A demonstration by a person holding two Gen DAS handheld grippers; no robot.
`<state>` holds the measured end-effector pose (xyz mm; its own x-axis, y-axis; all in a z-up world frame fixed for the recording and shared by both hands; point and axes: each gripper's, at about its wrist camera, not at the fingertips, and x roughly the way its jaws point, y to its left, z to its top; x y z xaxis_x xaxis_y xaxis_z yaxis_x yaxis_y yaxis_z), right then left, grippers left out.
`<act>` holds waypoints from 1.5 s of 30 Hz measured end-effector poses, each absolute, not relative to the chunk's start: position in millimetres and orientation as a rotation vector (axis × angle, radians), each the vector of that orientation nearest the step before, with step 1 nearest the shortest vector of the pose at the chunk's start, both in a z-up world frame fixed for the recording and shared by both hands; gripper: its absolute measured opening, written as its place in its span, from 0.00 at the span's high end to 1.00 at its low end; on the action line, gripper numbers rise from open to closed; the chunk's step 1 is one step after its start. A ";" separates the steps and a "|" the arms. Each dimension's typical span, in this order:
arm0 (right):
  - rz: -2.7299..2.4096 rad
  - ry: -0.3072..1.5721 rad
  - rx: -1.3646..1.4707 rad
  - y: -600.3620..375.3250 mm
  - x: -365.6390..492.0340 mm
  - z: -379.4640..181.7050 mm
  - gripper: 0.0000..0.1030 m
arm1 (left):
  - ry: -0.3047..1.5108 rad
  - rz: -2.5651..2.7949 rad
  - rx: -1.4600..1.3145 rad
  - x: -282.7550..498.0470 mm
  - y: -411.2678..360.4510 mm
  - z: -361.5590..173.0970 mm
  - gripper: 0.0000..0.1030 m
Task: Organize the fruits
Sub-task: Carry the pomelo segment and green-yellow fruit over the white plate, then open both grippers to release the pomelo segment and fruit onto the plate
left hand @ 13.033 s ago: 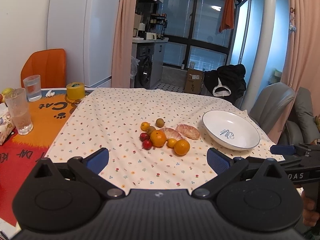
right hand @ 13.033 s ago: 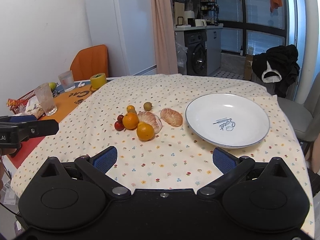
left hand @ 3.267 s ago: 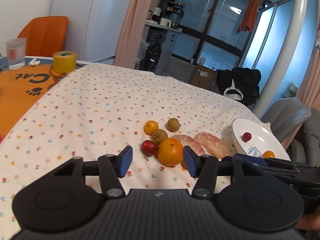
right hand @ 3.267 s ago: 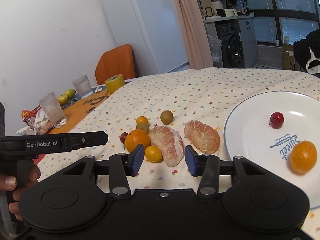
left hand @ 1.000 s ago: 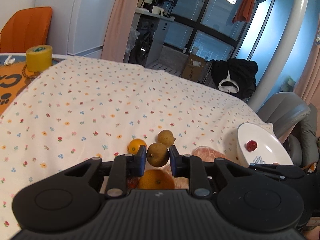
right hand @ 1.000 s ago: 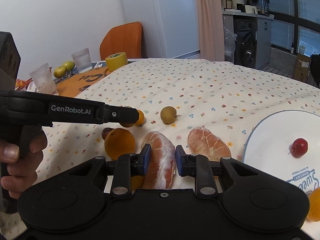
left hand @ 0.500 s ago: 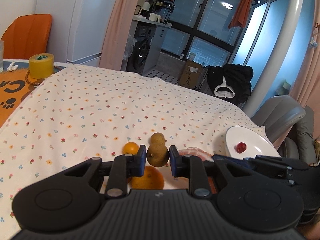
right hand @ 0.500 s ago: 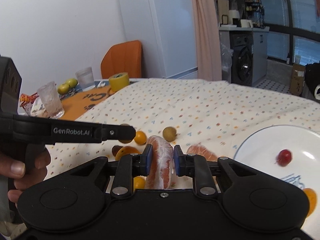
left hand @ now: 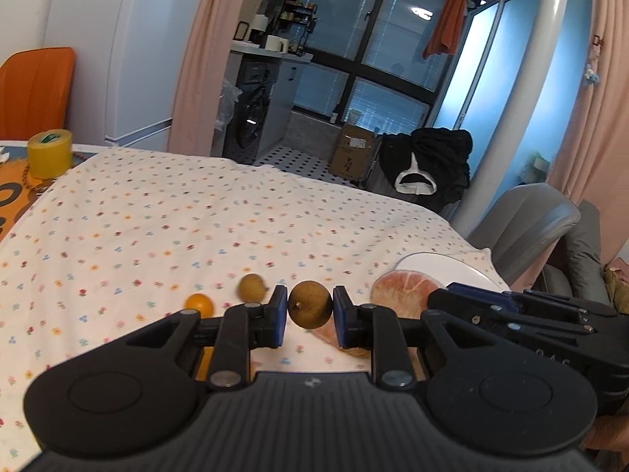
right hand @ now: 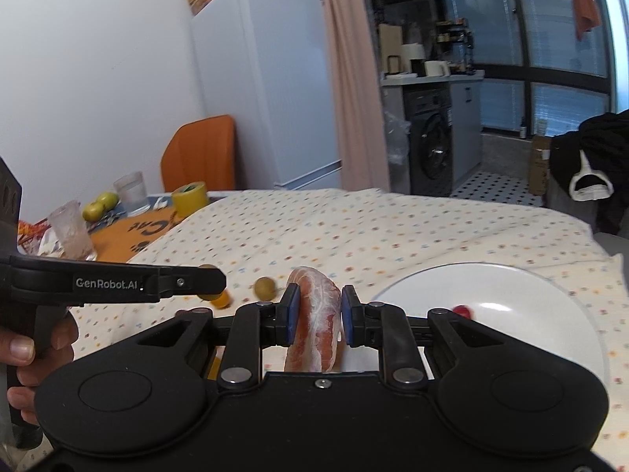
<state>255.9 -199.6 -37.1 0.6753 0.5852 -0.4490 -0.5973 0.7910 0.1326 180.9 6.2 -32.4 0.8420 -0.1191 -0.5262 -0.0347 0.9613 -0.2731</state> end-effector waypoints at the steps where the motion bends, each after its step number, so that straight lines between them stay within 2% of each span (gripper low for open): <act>1: 0.657 0.491 -0.023 -204.1 256.0 -35.8 0.80 | 0.569 -0.051 -0.276 182.0 2.8 -31.5 0.78; 13: 0.554 0.464 0.001 -260.6 261.6 -31.7 0.80 | 0.580 -0.118 -0.249 199.7 -42.2 -34.2 0.78; 25: 0.457 0.482 0.076 -310.4 273.8 -50.4 0.80 | 0.619 -0.160 -0.214 217.0 -75.1 -45.8 0.78; 40: 0.386 0.508 0.100 -326.7 285.7 -74.1 0.80 | 0.665 -0.190 -0.207 233.7 -93.9 -60.4 0.78; 41: 0.384 0.510 0.103 -326.4 286.2 -74.2 0.76 | 0.663 -0.183 -0.207 234.0 -93.1 -60.6 0.75; 45: 0.362 0.484 0.088 -324.6 282.2 -70.2 0.65 | 0.661 -0.171 -0.205 232.2 -87.9 -58.3 0.74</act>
<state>282.2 -324.6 -70.2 0.8228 0.3608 -0.4391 -0.3196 0.9326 0.1674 232.2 -87.9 -58.3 0.7768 -0.2213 -0.5896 0.0916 0.9660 -0.2419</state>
